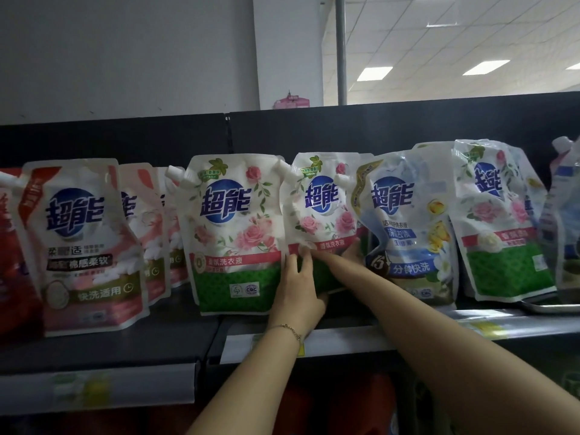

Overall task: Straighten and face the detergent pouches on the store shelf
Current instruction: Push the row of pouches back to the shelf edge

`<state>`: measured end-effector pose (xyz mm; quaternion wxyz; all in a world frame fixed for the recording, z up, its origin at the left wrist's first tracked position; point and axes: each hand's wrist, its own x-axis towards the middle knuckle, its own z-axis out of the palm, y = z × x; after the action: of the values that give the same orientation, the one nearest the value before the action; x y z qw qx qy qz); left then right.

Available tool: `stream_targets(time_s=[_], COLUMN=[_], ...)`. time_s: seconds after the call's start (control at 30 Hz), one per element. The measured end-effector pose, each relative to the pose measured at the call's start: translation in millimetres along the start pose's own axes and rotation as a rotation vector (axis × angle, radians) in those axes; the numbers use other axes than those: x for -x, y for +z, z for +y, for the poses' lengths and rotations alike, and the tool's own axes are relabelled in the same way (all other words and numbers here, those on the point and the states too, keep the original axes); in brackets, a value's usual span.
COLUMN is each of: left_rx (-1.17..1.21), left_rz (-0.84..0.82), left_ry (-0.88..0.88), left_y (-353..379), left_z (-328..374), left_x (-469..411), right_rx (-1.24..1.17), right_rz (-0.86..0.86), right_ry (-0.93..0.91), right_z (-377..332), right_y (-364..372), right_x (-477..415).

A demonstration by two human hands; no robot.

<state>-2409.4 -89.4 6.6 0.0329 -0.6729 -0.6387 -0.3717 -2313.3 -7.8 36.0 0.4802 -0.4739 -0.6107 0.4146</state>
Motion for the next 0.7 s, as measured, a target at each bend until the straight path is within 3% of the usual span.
stream_targets(time_s=[0.13, 0.27, 0.6, 0.7], left_rx=[0.083, 0.105, 0.084, 0.081], left_rz=[-0.178, -0.246, -0.28, -0.281], left_ry=[-0.067, -0.081, -0.097, -0.092], left_y=[2, 5, 4, 3], left_z=[-6, -10, -8, -9], left_x=[-7, -11, -10, -9], right_rx=[-0.005, -0.034, -0.093, -0.172], right_rz=[0.014, 0.026, 0.111, 0.05], right_ry=[-0.061, -0.112, 0.039, 0.13], right_z=[6, 9, 4, -3], right_y=[-1, -9, -29, -40], right_x=[1, 8, -1, -5])
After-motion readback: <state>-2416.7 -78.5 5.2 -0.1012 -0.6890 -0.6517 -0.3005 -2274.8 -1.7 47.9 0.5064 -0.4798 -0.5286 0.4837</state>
